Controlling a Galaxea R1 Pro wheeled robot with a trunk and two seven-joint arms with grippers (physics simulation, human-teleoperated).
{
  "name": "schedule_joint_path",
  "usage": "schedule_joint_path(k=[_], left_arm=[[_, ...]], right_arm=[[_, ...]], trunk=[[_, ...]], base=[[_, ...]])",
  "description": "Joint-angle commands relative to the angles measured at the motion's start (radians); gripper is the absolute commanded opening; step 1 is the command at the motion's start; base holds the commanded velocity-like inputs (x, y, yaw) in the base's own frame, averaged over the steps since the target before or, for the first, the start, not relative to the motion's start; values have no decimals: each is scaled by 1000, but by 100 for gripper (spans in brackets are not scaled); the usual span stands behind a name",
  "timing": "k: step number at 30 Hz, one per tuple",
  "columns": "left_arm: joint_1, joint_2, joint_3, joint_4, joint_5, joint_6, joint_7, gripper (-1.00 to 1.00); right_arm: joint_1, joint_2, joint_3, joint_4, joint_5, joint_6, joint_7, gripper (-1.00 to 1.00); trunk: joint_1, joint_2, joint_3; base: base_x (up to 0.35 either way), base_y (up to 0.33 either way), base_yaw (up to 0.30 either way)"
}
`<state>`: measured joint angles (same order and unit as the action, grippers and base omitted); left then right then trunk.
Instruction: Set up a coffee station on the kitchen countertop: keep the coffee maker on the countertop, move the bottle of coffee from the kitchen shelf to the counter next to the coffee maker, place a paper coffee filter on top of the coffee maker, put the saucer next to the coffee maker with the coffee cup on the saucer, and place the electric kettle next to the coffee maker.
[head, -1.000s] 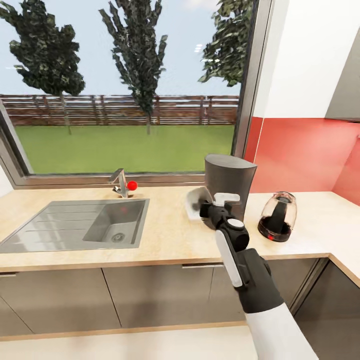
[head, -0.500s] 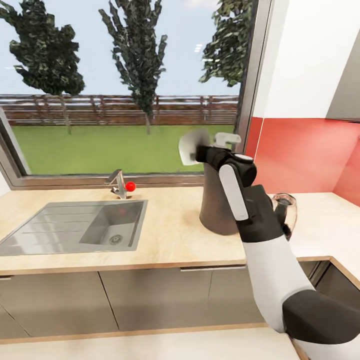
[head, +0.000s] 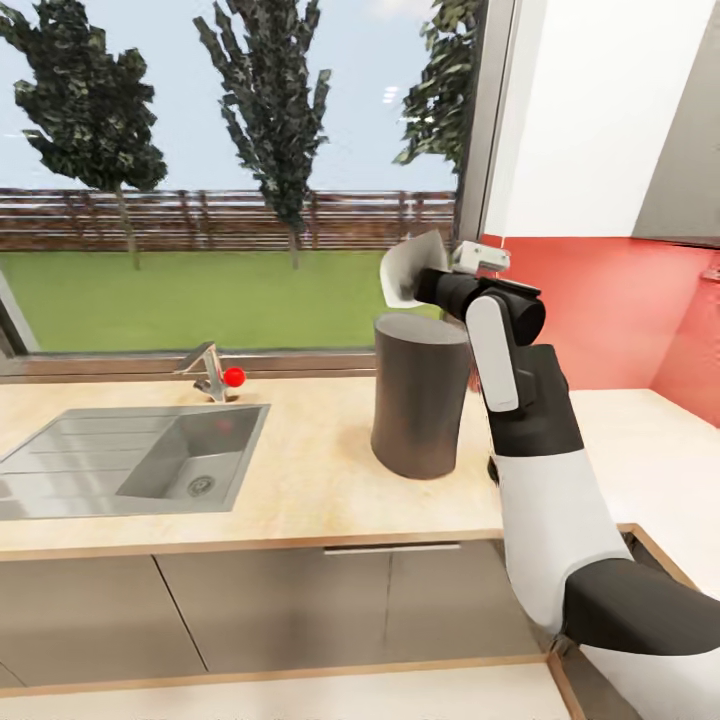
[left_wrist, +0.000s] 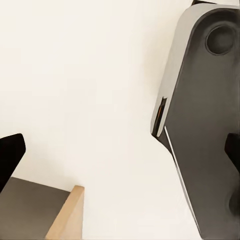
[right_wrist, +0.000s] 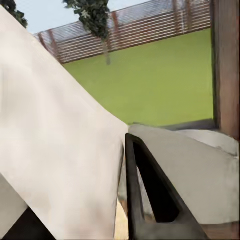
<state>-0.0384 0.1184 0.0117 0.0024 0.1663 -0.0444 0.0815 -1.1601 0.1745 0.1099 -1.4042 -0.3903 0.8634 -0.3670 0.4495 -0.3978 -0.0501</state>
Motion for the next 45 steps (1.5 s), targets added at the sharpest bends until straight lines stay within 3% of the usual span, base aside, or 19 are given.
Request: schedule_joint_path(k=[1, 23, 25, 30, 31, 33, 36, 39, 40, 44, 45], left_arm=[[-1, 0, 1, 1, 7, -3, 2, 100], [0, 0, 4, 2, 10, 0, -2, 100], [0, 1, 5, 3, 10, 0, -2, 100], [0, 1, 4, 7, 10, 0, -2, 100], [0, 1, 4, 9, 9, 1, -3, 100], [0, 1, 4, 9, 8, 1, -4, 100], [0, 1, 4, 10, 7, 2, -5, 100], [0, 1, 3, 10, 7, 3, -5, 100], [0, 1, 2, 10, 6, 3, -5, 100], [0, 1, 1, 10, 6, 3, -5, 100], [0, 0, 0, 10, 6, 4, -5, 100]], right_arm=[[-1, 0, -1, -1, -12, 2, -10, -100], [0, 0, -1, 1, -23, 3, -2, -100], [0, 0, -2, 5, -48, 7, -2, -100], [0, 0, -22, 8, -110, 99, -1, -100], [0, -1, -34, 13, -160, 121, 16, -100], [0, -30, -37, 21, -201, 128, 42, -100], [0, -113, -39, 48, -238, 133, 116, -100], [0, -164, -40, 81, -245, 135, 178, -100], [-1, -218, -41, 125, -248, 136, 234, -100], [-16, -270, -41, 169, -248, 137, 260, -100], [-50, -310, -40, 185, -249, 137, 273, -100]], trunk=[[1, -2, -2], [1, -2, -2], [1, -2, -2], [1, -2, -2], [1, -2, -2], [1, -2, -2], [1, -2, -2], [1, -2, -2], [1, -2, -2], [1, -2, -2], [1, -2, -2]], base=[[-56, -325, 0], [80, -307, 0], [70, -78, 0], [17, -19, 0], [2, -3, 0], [2, -2, 0], [0, 0, 0], [0, 0, 0], [75, -9, 0], [159, -85, 0], [227, -156, 0]])
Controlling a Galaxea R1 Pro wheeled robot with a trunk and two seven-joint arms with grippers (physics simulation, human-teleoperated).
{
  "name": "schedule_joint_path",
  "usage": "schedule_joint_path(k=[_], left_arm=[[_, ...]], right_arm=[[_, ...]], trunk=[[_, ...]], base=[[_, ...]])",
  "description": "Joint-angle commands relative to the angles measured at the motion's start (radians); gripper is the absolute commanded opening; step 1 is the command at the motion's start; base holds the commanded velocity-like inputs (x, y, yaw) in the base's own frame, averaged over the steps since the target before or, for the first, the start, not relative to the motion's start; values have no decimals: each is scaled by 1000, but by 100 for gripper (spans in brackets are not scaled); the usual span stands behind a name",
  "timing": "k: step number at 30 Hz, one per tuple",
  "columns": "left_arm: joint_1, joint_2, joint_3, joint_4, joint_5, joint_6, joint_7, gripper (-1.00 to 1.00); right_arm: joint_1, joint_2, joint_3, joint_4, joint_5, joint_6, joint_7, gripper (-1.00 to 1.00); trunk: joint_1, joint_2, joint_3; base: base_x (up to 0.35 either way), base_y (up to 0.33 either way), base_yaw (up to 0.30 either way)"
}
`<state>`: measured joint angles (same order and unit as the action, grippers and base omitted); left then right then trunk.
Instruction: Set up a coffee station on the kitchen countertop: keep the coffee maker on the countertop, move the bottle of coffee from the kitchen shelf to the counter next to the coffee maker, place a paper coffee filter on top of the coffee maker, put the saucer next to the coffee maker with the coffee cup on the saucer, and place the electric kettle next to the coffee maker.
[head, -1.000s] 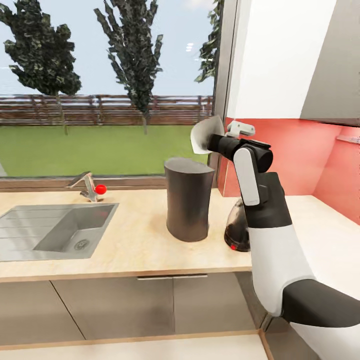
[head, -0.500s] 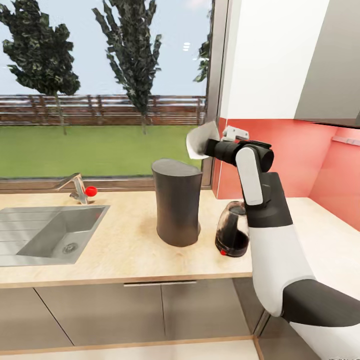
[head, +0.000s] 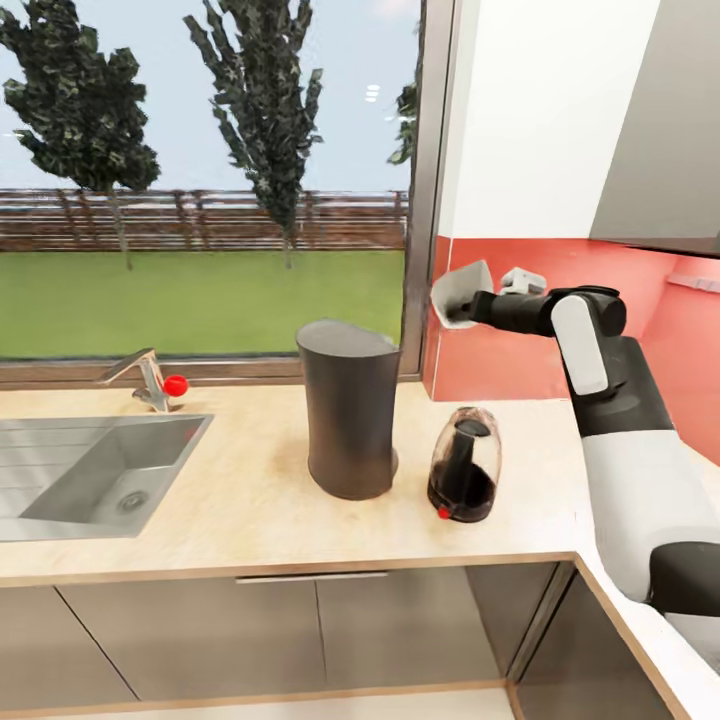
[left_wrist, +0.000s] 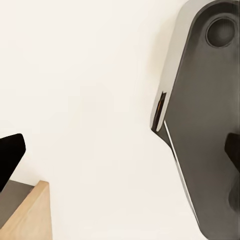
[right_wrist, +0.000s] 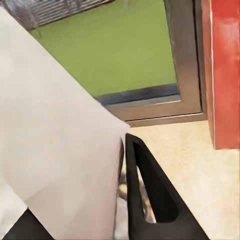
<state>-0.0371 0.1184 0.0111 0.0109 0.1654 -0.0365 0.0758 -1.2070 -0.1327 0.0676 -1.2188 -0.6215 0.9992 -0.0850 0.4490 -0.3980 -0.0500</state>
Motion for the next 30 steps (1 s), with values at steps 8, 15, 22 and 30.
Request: schedule_joint_path(k=[8, 15, 22, 30], left_arm=[[-1, -14, 0, 1, 5, -4, 1, 100], [-1, -15, 1, 3, 5, -5, 1, 100], [0, -15, 0, 3, 5, -5, 1, 100], [0, -20, 0, 4, 5, -5, 1, 100]], right_arm=[[-30, -87, 50, 18, -18, 5, 123, -100], [-31, -112, 162, 25, -23, 6, 196, -100], [-31, -159, 196, 78, -21, 11, 482, -100], [-31, -199, 196, 88, -23, 10, 524, -100]], trunk=[[1, -2, -2], [1, -2, -2], [1, -2, -2], [1, -2, -2]], base=[[238, -168, 0], [134, -94, 0], [2, -1, 0], [0, 0, 0]])
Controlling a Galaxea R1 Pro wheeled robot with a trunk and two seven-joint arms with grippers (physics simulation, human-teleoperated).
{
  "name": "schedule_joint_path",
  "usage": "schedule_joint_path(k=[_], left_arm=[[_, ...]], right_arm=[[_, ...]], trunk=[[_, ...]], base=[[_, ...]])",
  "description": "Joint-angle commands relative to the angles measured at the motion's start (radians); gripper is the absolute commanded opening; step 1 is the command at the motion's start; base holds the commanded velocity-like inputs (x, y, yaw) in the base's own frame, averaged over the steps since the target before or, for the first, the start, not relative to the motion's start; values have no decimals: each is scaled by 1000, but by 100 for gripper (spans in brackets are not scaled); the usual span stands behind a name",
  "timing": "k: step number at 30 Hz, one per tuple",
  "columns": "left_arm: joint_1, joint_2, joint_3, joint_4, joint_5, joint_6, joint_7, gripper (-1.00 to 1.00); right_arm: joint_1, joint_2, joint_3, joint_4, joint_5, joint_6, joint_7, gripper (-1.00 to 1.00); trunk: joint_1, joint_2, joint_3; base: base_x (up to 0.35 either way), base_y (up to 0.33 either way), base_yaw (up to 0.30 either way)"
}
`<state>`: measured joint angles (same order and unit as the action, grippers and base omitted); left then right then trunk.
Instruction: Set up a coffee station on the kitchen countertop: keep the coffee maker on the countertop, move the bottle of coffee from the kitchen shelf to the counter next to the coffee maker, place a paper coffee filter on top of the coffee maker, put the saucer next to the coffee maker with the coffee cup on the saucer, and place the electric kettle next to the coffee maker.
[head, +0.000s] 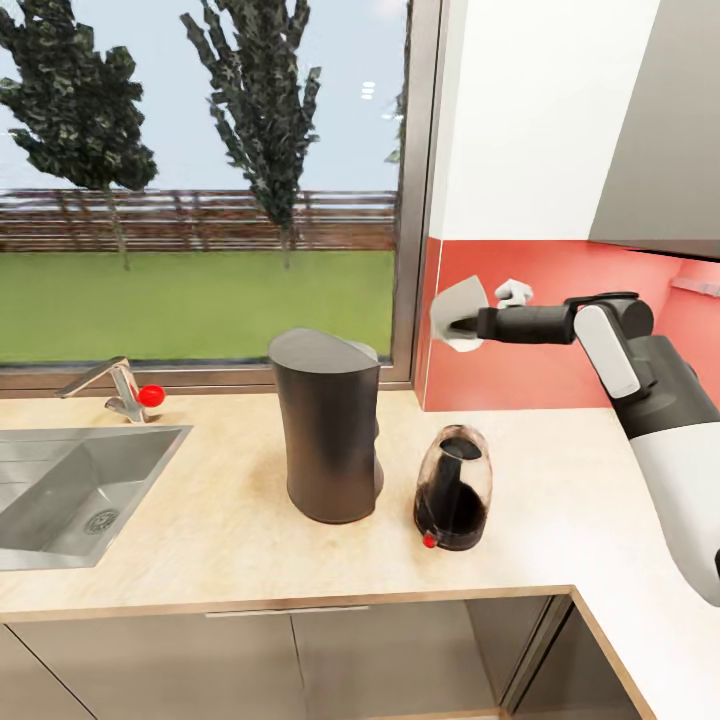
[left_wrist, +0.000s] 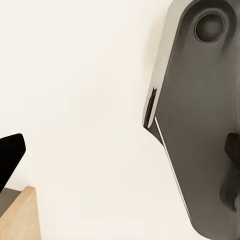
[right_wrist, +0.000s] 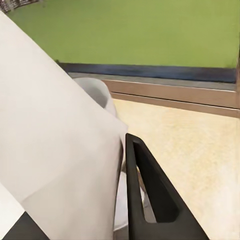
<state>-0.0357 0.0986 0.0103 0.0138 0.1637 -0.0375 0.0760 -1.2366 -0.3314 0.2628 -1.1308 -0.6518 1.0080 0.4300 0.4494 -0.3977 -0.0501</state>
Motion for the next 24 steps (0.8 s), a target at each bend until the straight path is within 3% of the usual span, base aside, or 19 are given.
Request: schedule_joint_path(k=[1, 4, 10, 14, 24], left_arm=[[-1, 0, 0, 1, 7, -4, 1, 100], [-1, 0, 0, 3, 7, -4, 1, 100], [-1, 0, 0, 3, 6, -5, 1, 100], [-1, -1, -1, 2, 6, -4, 1, 100], [-1, -6, 0, 3, 7, -1, 8, 100]], right_arm=[[-1, -1, 1, 0, 8, 1, 11, -100], [-1, 0, 2, -6, 8, 1, 56, -100], [-1, 9, 5, 0, 8, 1, 63, -100], [-1, 30, 5, -5, 8, 0, 64, -100], [-1, 41, 3, -9, 6, 0, 64, -100]], trunk=[[1, -2, -2], [1, -2, -2], [1, -2, -2], [1, -2, -2], [1, -2, -2]], base=[[0, 0, 0], [0, 0, 0], [0, 0, 0], [1, 0, 22], [135, -75, 209]])
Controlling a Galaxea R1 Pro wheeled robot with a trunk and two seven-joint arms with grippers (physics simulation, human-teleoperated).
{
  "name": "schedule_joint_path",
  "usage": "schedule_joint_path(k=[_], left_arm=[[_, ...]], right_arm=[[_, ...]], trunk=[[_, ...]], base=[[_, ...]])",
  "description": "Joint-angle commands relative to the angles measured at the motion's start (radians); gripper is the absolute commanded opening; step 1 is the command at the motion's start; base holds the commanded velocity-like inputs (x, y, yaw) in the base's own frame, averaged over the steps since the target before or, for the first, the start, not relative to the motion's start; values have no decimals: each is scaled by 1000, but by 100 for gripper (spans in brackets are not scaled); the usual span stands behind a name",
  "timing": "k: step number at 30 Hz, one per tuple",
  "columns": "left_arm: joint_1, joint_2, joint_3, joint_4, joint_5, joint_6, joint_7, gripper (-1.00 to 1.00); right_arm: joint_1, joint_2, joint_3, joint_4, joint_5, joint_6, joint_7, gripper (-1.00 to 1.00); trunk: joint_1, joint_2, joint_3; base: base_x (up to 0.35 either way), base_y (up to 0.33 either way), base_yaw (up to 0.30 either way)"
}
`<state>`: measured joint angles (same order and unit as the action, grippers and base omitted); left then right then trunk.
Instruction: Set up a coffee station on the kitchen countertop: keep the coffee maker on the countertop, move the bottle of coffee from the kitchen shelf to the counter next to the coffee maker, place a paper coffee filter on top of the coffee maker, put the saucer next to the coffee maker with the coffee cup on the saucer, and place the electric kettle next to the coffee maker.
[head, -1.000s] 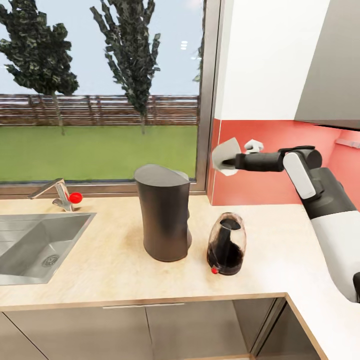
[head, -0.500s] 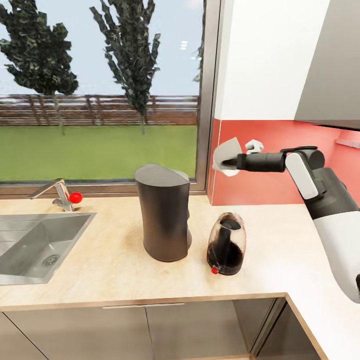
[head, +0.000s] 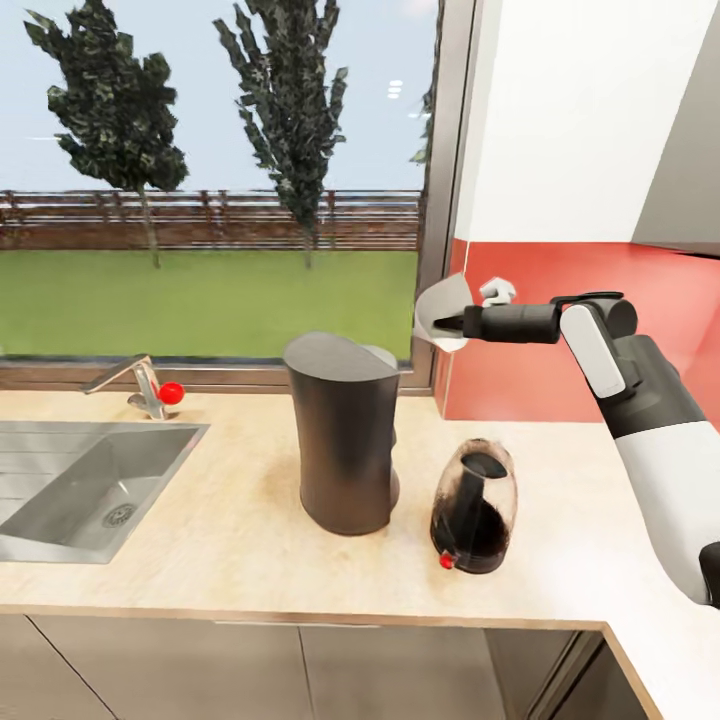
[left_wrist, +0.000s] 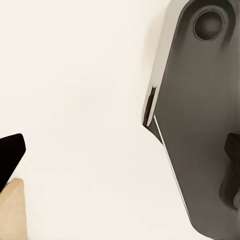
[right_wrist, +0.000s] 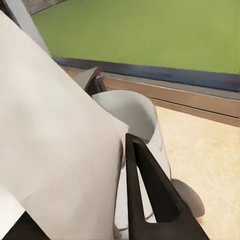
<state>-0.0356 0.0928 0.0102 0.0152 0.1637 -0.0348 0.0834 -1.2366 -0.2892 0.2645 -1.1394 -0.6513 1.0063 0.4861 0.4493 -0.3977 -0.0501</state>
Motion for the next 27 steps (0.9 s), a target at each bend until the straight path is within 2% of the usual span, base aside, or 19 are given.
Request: schedule_joint_path(k=[1, 8, 17, 27], left_arm=[[-1, 0, 0, 2, 7, -4, 1, 100], [-1, -1, 1, 2, 7, -4, 3, 100], [-1, -17, 1, 2, 7, -4, 4, 100], [-1, -21, 1, 2, 7, -4, 6, 100]], right_arm=[[-1, -1, 1, 0, 6, 2, 8, -100], [-1, -1, 1, 0, 7, 2, 8, -100], [-1, -1, 2, 1, 7, 2, 8, -100], [-1, 0, 4, 3, 7, 2, 8, -100]], trunk=[[1, -2, -2], [1, -2, -2], [1, -2, -2], [1, -2, -2]], base=[[58, -34, 71], [23, -8, 15], [169, -138, 16], [18, -45, 67]])
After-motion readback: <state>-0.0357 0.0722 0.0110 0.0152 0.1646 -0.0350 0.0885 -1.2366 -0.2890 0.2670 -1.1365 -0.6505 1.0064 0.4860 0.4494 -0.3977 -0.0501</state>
